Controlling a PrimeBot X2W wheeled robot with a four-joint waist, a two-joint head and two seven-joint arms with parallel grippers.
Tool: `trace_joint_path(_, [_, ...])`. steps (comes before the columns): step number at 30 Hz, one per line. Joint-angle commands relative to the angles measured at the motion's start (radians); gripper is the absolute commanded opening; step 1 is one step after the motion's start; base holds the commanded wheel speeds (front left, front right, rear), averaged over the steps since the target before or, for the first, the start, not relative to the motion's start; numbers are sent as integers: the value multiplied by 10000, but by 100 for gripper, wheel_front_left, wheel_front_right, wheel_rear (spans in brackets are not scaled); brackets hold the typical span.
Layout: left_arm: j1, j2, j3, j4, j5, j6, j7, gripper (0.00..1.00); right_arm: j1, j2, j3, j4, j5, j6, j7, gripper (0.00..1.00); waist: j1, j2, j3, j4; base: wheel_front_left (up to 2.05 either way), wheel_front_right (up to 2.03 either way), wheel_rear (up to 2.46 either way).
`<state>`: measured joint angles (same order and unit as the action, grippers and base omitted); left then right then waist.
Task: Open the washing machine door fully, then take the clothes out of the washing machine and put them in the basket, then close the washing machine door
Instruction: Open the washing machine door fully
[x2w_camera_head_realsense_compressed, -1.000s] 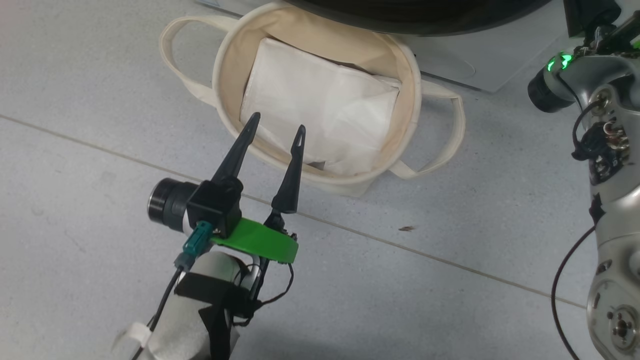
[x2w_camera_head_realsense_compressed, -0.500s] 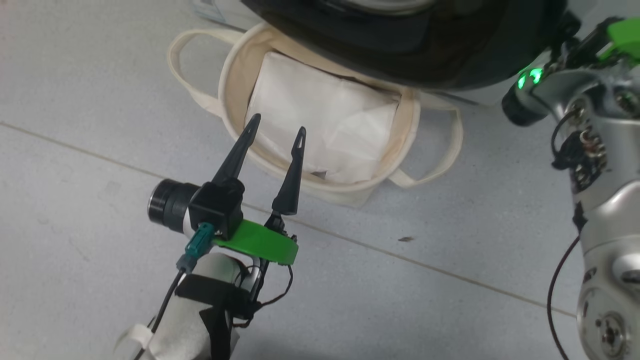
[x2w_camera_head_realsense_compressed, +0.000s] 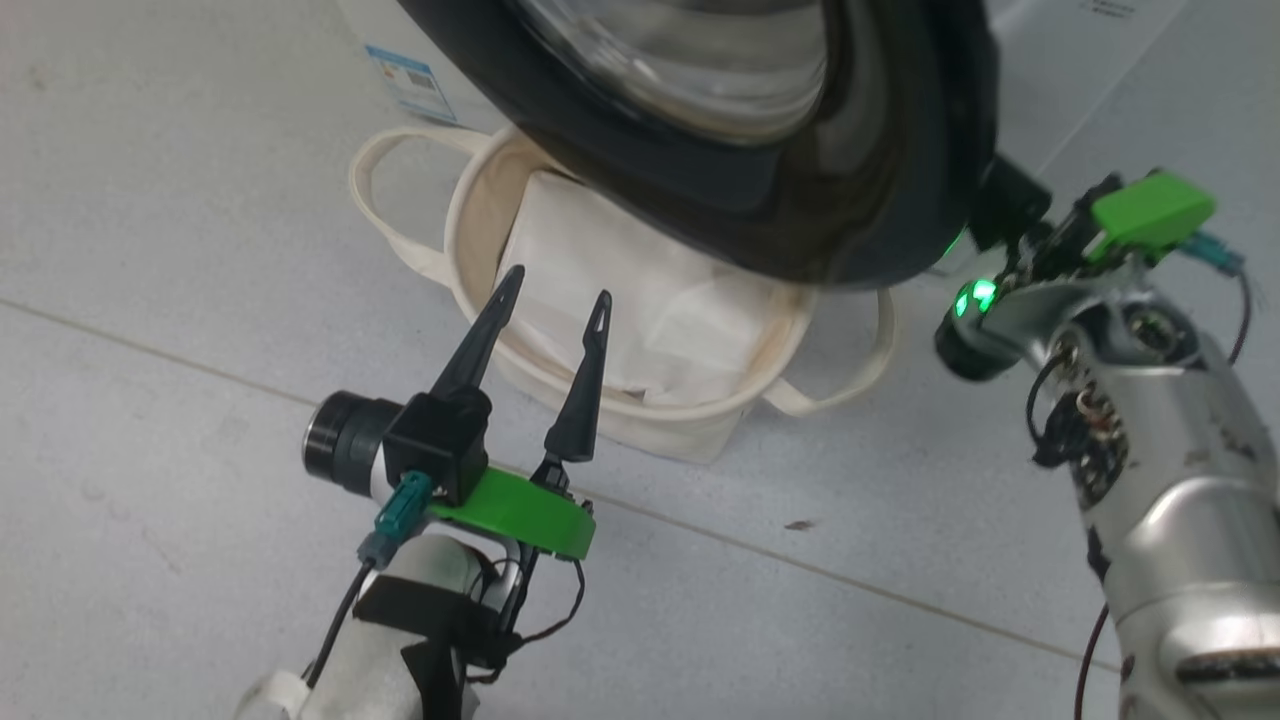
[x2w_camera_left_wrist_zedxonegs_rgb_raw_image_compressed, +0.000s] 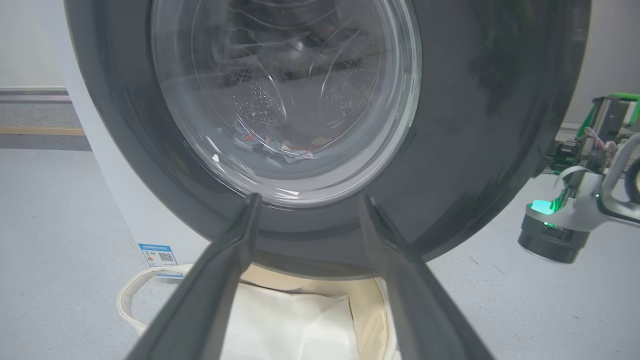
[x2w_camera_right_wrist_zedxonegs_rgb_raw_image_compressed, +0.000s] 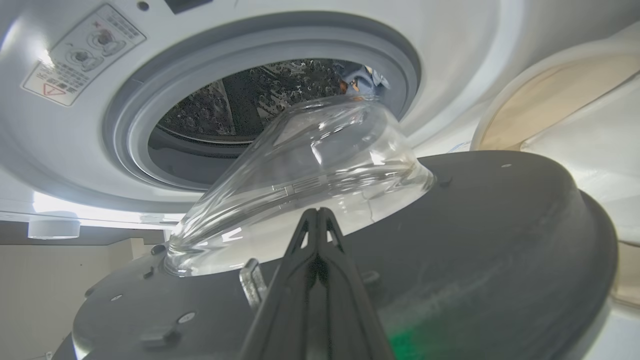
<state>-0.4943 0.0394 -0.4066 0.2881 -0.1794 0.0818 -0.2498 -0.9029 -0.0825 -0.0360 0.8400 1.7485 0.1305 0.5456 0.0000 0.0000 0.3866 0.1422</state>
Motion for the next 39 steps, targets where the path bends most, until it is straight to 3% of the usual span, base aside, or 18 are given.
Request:
trace_joint_path(1, [48, 110, 323, -265, -59, 26, -120, 100, 161, 317, 545, -405, 387, 2, 61, 0, 0, 0, -202, 26, 0, 0, 0])
trace_joint_path(22, [1105, 109, 629, 137, -629, 144, -120, 100, 2495, 322, 5637, -1754, 3291, 2, -2361, 0, 0, 0, -1865, 578, 0, 0, 0])
trace_joint_path(32, [1449, 126, 809, 341, -612, 112, -120, 100, 2878, 323, 7296, -1953, 4335, 2, -3266, 0, 0, 0, -2397, 728, 0, 0, 0])
trace_joint_path(39, [1573, 125, 899, 330, -554, 86, -120, 100, 2778, 323, 7648, -1869, 4569, 2, -3697, 0, 0, 0, -2445, 746, 0, 0, 0])
